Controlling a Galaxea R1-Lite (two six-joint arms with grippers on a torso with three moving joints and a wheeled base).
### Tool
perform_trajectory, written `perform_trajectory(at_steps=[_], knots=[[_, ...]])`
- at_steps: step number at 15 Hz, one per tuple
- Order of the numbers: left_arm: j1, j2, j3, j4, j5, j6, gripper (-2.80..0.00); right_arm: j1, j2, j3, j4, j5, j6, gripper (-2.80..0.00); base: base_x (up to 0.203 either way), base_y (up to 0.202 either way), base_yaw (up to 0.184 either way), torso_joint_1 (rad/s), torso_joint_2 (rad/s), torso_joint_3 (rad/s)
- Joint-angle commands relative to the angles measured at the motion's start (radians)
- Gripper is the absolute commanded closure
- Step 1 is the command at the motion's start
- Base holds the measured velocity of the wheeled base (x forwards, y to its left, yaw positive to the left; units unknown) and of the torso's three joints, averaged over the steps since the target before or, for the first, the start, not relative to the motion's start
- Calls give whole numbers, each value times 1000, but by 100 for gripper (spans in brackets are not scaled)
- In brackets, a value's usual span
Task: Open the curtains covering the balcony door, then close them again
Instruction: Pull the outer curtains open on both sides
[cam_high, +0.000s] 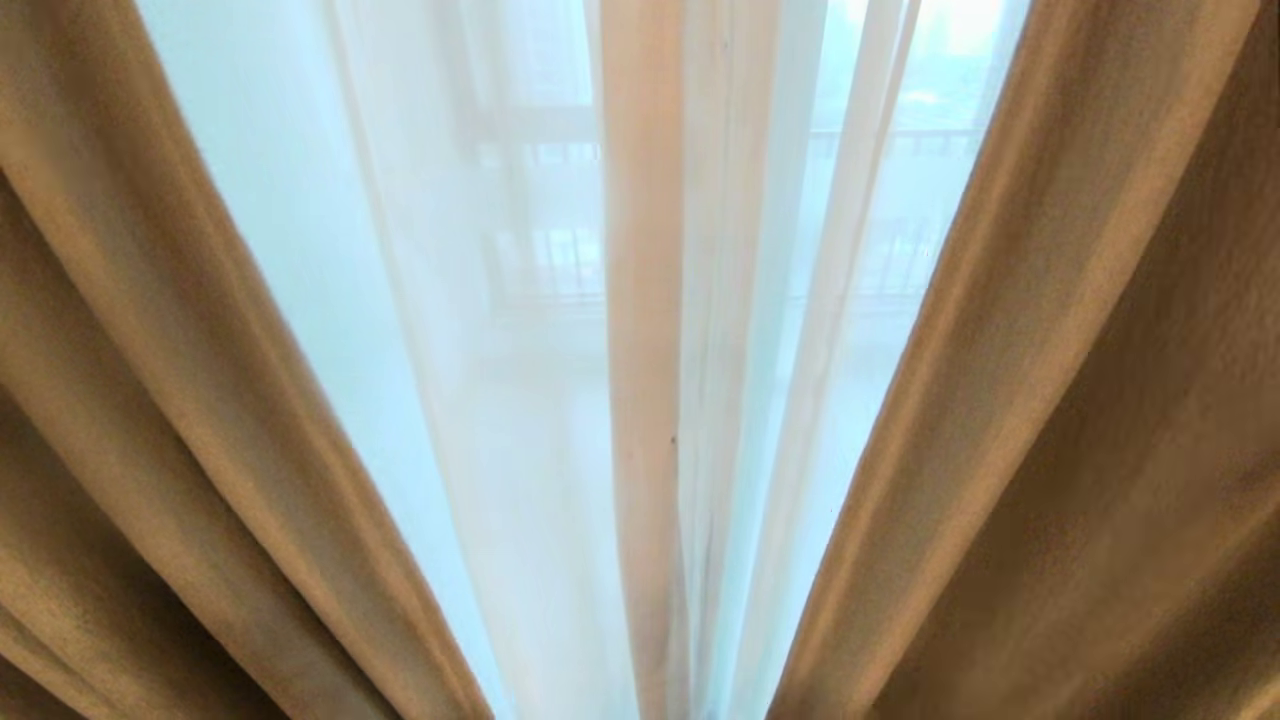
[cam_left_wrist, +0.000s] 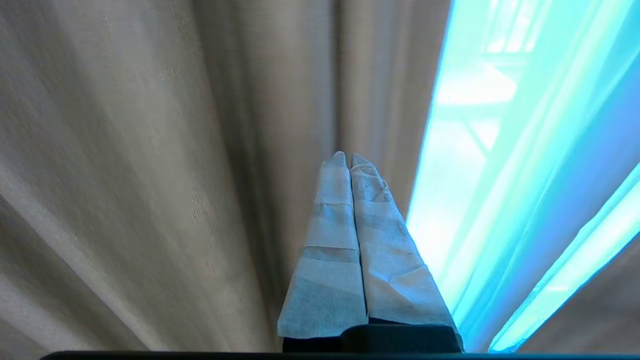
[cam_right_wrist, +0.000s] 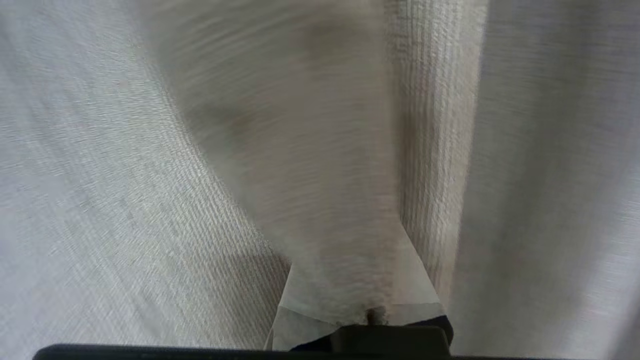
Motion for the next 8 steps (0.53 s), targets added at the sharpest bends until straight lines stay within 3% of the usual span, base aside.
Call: perform_trajectory(at_steps=[1,8], knots=[[0,0,0,0,0,0,0,8,-22,8,-4,5,1,0,0,0,0,0,0,0],[0,0,0,0,0,-1,0,11,-17,8,-4,3,1,0,0,0,0,0,0,0]])
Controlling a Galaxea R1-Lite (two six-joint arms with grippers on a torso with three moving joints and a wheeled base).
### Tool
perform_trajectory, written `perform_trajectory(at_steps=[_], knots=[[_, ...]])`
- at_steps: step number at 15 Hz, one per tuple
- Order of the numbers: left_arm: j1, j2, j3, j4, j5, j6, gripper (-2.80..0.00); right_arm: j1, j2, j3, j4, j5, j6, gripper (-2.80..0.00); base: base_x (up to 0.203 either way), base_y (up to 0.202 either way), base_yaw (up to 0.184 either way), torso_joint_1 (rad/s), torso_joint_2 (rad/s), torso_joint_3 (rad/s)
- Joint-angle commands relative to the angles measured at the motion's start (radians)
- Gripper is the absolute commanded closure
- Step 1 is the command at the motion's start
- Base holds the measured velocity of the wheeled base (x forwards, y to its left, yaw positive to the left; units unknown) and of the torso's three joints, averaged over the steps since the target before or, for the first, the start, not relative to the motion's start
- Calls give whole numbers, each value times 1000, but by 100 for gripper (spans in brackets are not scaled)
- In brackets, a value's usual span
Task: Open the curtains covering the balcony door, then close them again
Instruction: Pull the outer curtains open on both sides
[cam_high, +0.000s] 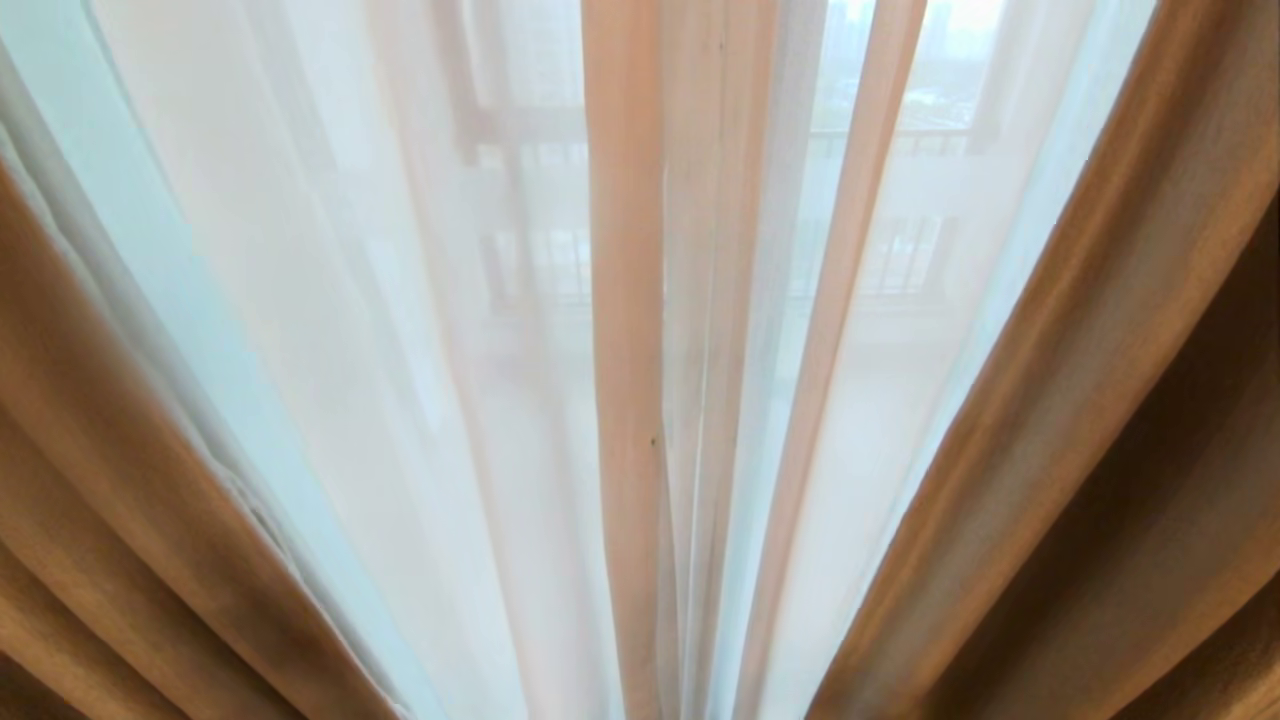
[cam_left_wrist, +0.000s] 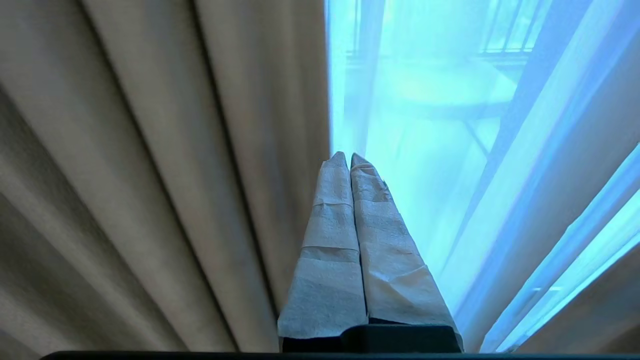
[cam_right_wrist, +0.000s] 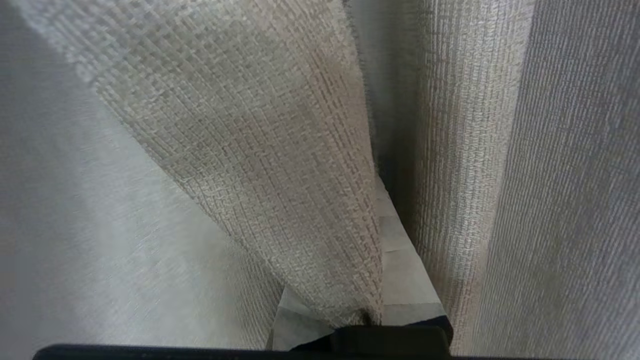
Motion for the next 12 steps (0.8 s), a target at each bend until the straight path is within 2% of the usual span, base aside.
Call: perform_trajectory(at_steps=[1,2,12], knots=[[0,0,0,0,0,1,0,5,0,1,-3,4,2,0,0,0,0,0,0,0],[0,0,0,0,0,-1,0,16,-3,3,-3,4,2,-280,0,0,0,0,0,0],[0,0,0,0,0,0,0,32,-66,91,-46,-6,-7,-280,0,0,0,0,0,0]])
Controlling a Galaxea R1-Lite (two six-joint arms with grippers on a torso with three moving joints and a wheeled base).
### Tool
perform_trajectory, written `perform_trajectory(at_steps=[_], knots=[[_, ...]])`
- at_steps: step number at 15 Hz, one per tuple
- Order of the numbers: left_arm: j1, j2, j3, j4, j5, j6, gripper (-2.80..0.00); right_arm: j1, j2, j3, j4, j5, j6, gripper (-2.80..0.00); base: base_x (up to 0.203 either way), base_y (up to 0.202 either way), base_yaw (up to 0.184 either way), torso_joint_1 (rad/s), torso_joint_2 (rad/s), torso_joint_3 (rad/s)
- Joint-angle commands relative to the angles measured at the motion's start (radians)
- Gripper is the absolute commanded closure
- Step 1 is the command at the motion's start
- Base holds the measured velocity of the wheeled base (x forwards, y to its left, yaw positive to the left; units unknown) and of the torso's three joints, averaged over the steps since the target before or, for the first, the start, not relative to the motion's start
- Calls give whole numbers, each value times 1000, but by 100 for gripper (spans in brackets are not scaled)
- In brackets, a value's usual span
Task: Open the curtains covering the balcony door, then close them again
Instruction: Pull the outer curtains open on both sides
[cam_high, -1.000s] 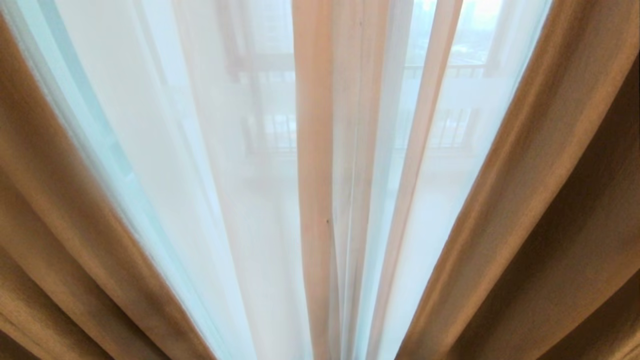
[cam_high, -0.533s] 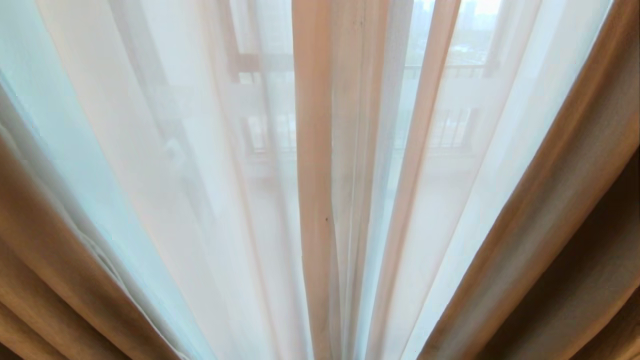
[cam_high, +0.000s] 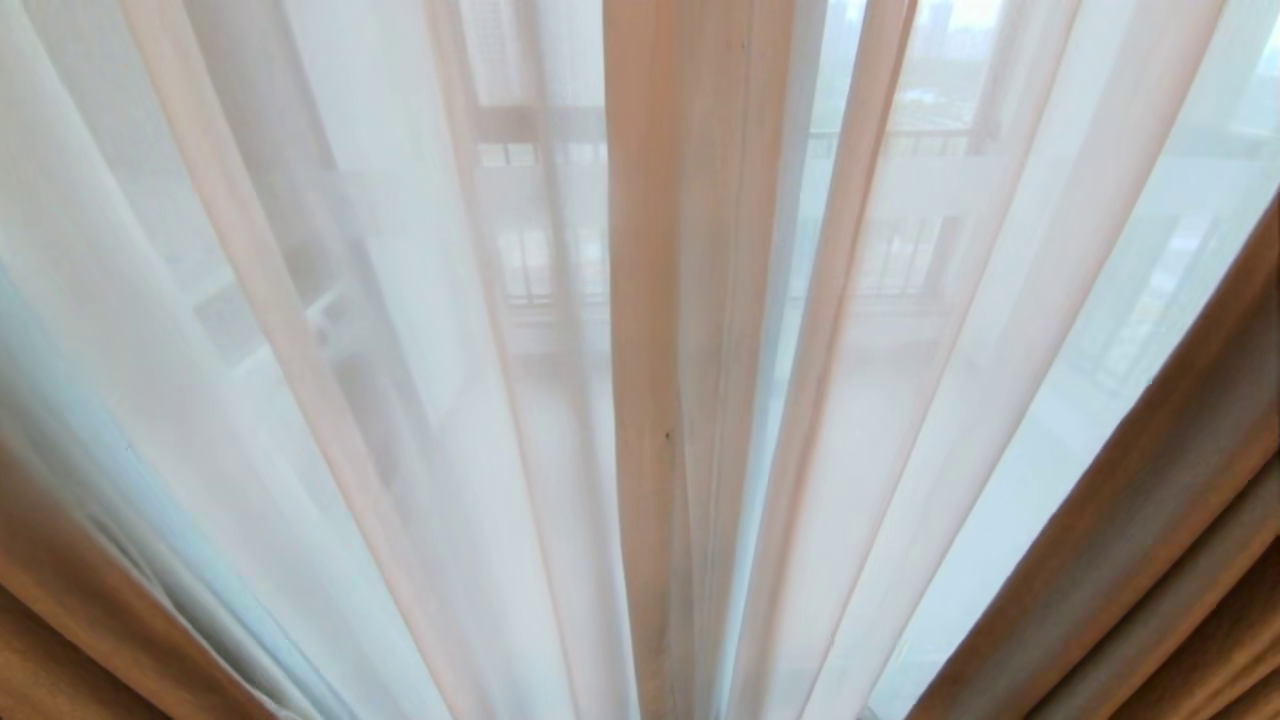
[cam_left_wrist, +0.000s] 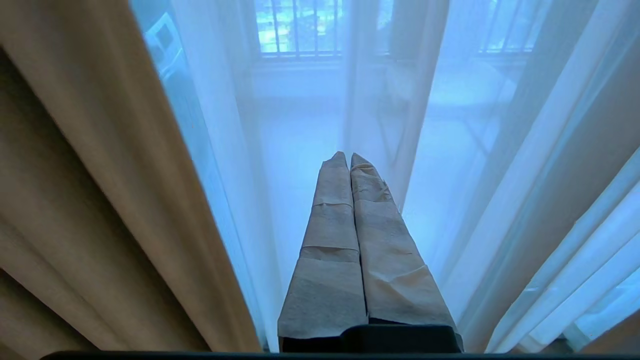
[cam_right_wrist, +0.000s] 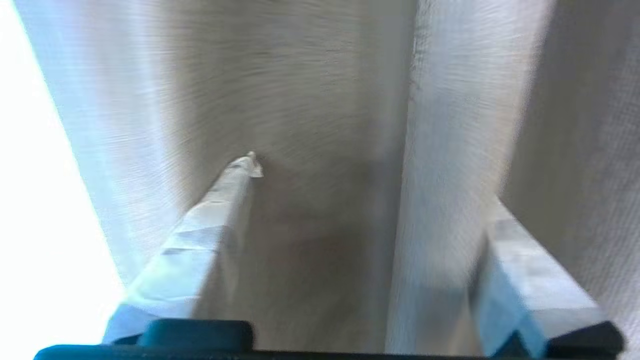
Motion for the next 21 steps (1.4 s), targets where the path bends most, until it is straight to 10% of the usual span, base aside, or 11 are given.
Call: perform_trajectory(at_steps=[1,14,20,21], knots=[[0,0,0,0,0,-1,0,-1,-48,31,-13,1,1,-280,0,0,0,0,0,0],[0,0,0,0,0,0,0,-96,-517,413,16,10,4,-280,0,0,0,0,0,0],[0,0,0,0,0,1,0,-2,-646,496,94,8,0,-280,0,0,0,0,0,0],[0,0,0,0,0,-1,0,19,-659,506,93,8,-1,0,0,0,0,0,0,0]])
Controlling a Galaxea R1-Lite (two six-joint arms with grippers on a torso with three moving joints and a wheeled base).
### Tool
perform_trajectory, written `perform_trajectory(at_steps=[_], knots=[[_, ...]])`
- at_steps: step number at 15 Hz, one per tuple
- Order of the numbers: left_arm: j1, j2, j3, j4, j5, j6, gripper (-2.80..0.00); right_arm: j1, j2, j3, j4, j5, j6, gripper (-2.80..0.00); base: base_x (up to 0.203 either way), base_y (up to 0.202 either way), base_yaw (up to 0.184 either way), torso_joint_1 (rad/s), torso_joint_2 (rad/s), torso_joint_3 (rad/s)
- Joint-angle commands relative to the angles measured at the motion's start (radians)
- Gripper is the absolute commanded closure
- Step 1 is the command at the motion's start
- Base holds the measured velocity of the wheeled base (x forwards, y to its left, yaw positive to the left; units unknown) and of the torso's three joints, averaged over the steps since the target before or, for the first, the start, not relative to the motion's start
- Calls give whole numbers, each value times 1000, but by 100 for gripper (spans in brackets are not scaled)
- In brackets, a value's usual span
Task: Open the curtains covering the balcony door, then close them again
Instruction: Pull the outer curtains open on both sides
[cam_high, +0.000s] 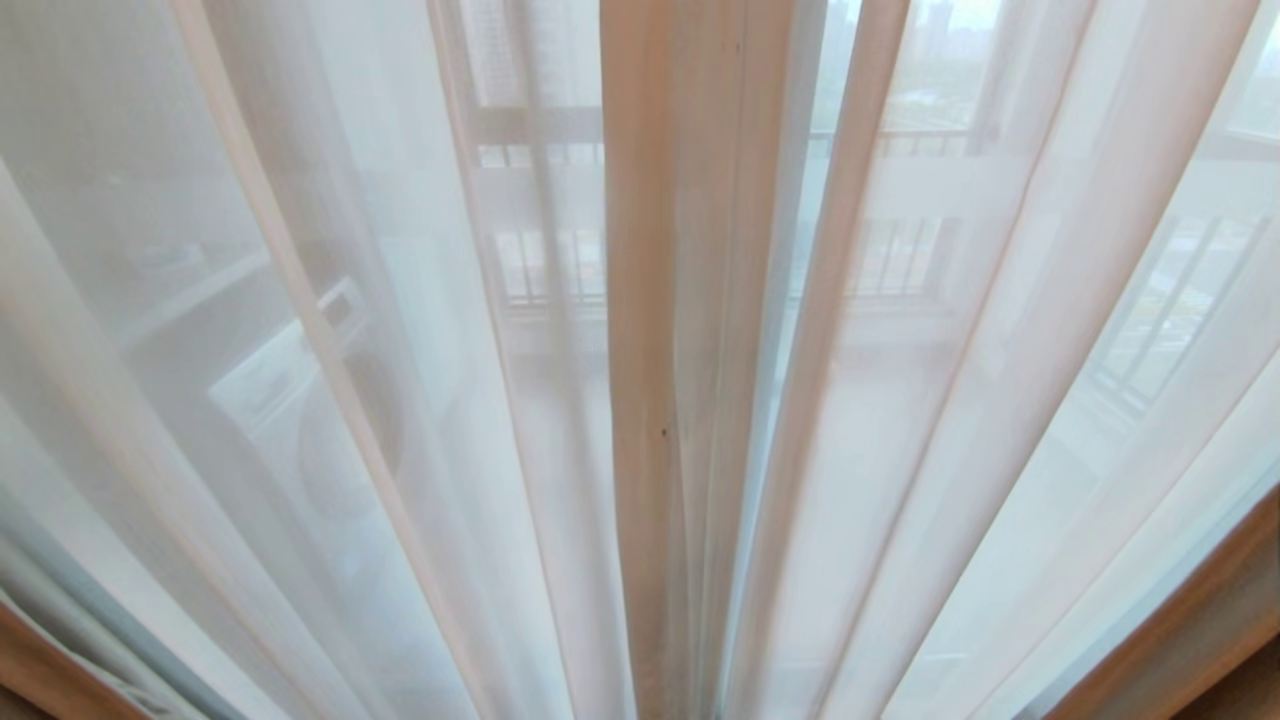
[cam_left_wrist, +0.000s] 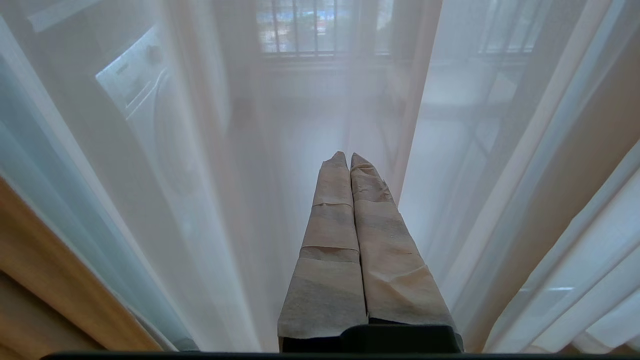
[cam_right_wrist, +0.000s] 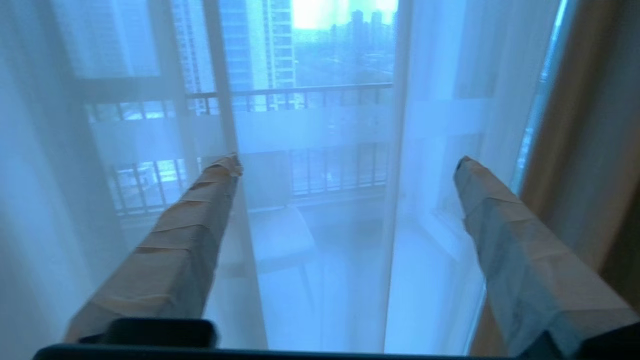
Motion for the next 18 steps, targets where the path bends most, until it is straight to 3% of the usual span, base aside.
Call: perform_trajectory(at_steps=[1,6,11,14,18], knots=[[0,0,0,0,0,0,0,61,-59,22,-3,3,-7,0,0,0,0,0,0,0],[0,0,0,0,0,-1,0,194,-122,42,50,-17,-29,0,0,0,0,0,0,0],[0,0,0,0,0,-1,0,335,-168,100,112,-75,-103,0,0,0,0,0,0,0],[0,0,0,0,0,-1,0,433,-189,185,130,-126,-157,0,0,0,0,0,0,0],[0,0,0,0,0,-1,0,625,-292,378,149,-246,-230,0,0,0,0,0,0,0]])
